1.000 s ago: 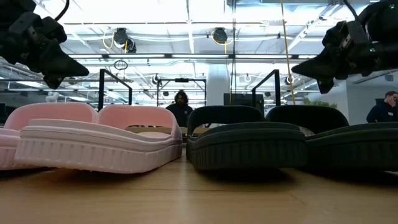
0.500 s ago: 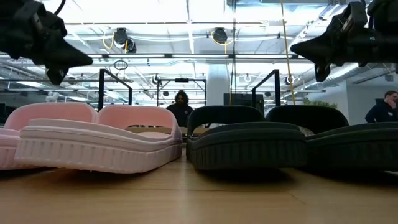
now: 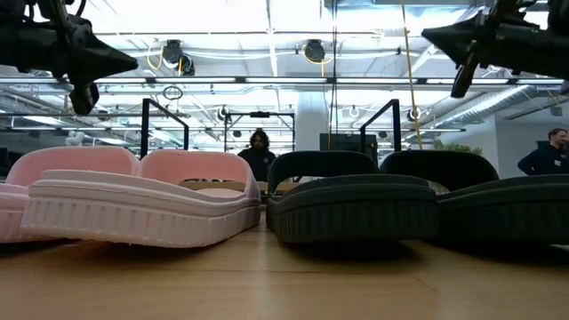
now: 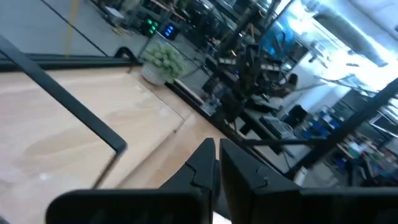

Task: Pick and place slides into the shelf
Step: Put the right black slide on the shelf

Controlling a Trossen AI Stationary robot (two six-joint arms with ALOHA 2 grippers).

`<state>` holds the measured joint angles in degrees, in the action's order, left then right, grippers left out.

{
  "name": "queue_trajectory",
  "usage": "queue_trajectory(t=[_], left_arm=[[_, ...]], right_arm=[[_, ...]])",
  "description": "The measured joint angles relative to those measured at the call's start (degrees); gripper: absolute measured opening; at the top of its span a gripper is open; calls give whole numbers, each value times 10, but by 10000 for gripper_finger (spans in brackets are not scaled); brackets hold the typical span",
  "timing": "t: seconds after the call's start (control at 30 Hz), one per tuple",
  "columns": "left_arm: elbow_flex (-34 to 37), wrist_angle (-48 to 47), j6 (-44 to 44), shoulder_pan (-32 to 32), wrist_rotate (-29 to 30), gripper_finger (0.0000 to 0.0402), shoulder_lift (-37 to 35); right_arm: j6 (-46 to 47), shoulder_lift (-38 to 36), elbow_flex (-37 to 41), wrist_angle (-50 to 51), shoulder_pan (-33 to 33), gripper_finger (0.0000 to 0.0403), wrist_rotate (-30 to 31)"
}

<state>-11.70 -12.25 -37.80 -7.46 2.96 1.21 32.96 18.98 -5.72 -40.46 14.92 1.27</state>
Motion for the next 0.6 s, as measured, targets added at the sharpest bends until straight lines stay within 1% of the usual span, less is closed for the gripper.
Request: queue_trajectory(t=[0.2,0.3,0.37,0.47,0.53,0.6], left_arm=[[0,8,0,0,-10,24,0],[0,37,-9,0,-28,24,0],[-5,55,-14,0,-40,24,0],[-46,54,-2,1,-50,24,4],[-88,30,13,1,-50,24,7],[-141,1,29,1,-52,24,18]], right_arm=[[-13,10,0,-77,-8,0,-21],[-43,22,-5,-139,-19,0,-33],[-74,32,-28,-153,-30,0,-46],[-135,55,-98,-118,-54,0,-63],[-176,79,-163,-63,-75,0,-76],[-213,115,-242,14,-101,0,-88]])
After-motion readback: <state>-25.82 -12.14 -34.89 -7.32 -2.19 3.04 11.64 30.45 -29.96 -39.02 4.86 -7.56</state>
